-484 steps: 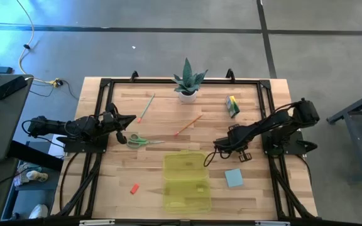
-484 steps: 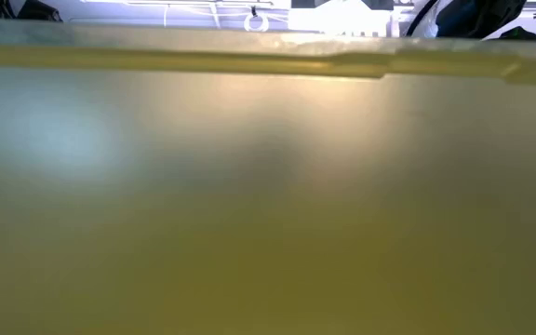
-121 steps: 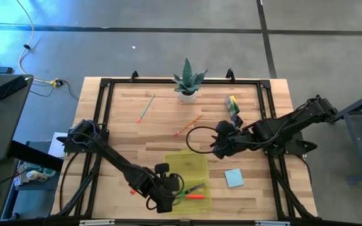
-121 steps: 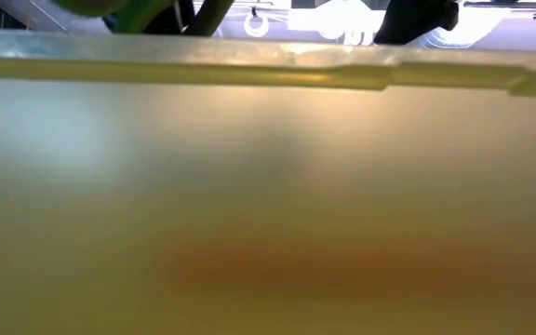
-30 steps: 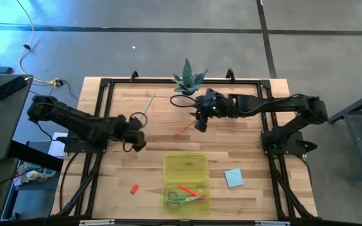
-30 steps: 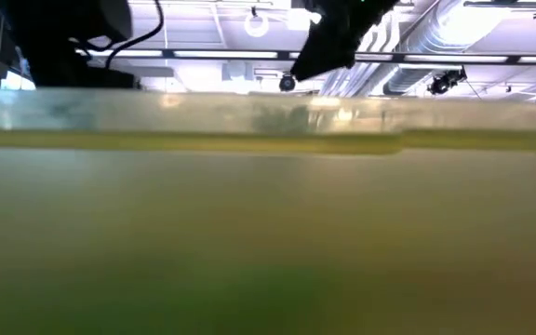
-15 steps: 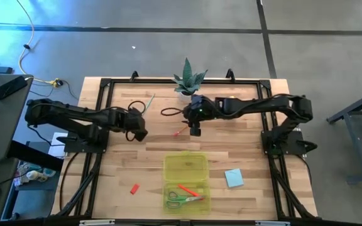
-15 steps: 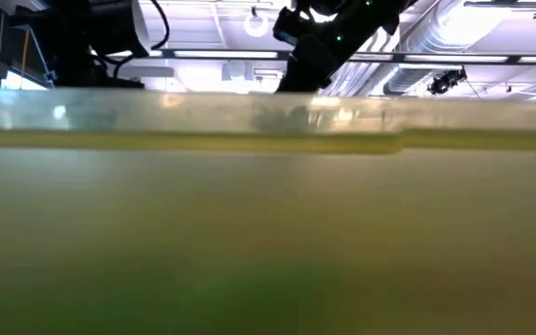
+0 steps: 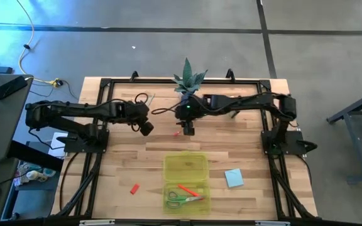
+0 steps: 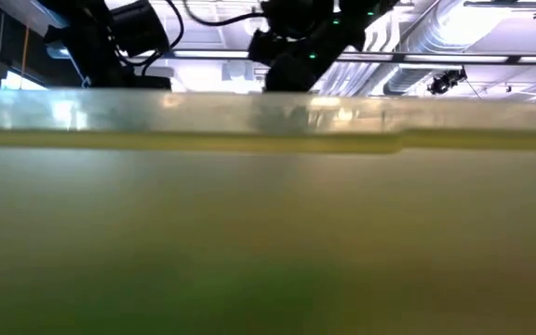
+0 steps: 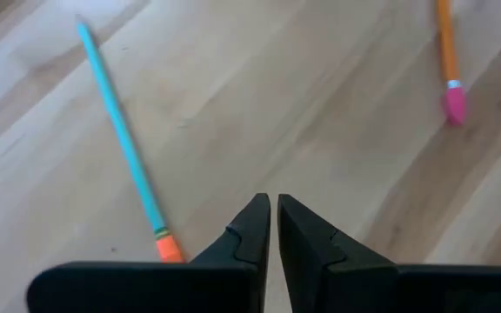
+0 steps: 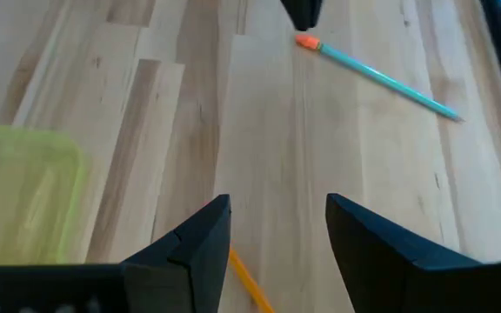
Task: Pack school essentials
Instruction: Put the yellow pencil into the yellow supply box
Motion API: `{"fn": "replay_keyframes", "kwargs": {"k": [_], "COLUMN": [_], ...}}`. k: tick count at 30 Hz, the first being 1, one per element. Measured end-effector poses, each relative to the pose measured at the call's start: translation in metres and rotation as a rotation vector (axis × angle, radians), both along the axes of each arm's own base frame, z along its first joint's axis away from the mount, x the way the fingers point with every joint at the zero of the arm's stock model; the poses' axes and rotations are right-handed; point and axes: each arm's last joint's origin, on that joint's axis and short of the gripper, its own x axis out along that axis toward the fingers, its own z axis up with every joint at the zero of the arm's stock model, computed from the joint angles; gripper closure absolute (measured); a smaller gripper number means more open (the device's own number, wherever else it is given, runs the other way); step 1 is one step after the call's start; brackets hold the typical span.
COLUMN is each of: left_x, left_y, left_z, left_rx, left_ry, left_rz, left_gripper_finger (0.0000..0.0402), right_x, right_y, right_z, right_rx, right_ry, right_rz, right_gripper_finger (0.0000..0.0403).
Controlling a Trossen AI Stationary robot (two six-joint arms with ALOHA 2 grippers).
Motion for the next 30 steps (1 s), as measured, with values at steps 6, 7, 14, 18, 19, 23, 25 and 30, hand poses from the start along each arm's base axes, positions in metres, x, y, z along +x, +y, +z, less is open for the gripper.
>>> {"fn": "replay_keyframes", "kwargs": {"k": [6, 7, 14, 18, 19, 23, 25, 30], "left_x": [-0.004, -0.004, -0.004, -0.004, -0.004, -0.004, -0.004, -0.008], "left_y": [0.005, 0.006, 0.005, 0.006, 0.006, 0.006, 0.006, 0.009], "left_z": [-0.001, -0.001, -0.001, -0.001, -0.001, -0.001, -0.001, -0.001], "left_rx": [0.000, 0.000, 0.000, 0.004, 0.004, 0.004, 0.014, 0.056], "left_ry": [0.023, 0.026, 0.037, 0.037, 0.036, 0.037, 0.045, 0.081], "left_rz": [0.011, 0.009, -0.021, -0.027, -0.027, -0.026, -0.020, 0.023], "left_gripper_finger": [0.0385, 0.0385, 0.0387, 0.0387, 0.0387, 0.0387, 0.0387, 0.0387], "right_x": [0.022, 0.025, 0.036, 0.040, 0.040, 0.043, 0.043, 0.045], "right_y": [0.003, 0.004, 0.014, 0.018, 0.019, 0.018, 0.018, 0.018], "right_z": [-0.014, -0.018, -0.049, -0.056, -0.057, -0.065, -0.070, -0.084], "right_rx": [0.019, 0.020, -0.010, -0.054, -0.050, -0.039, -0.036, -0.025], "right_ry": [0.147, 0.160, 0.245, 0.252, 0.252, 0.256, 0.266, 0.297], "right_rz": [0.085, 0.095, 0.126, 0.131, 0.134, 0.140, 0.142, 0.146], "right_gripper_finger": [0.0222, 0.0222, 0.0222, 0.0222, 0.0222, 0.0222, 0.0222, 0.0222]}}
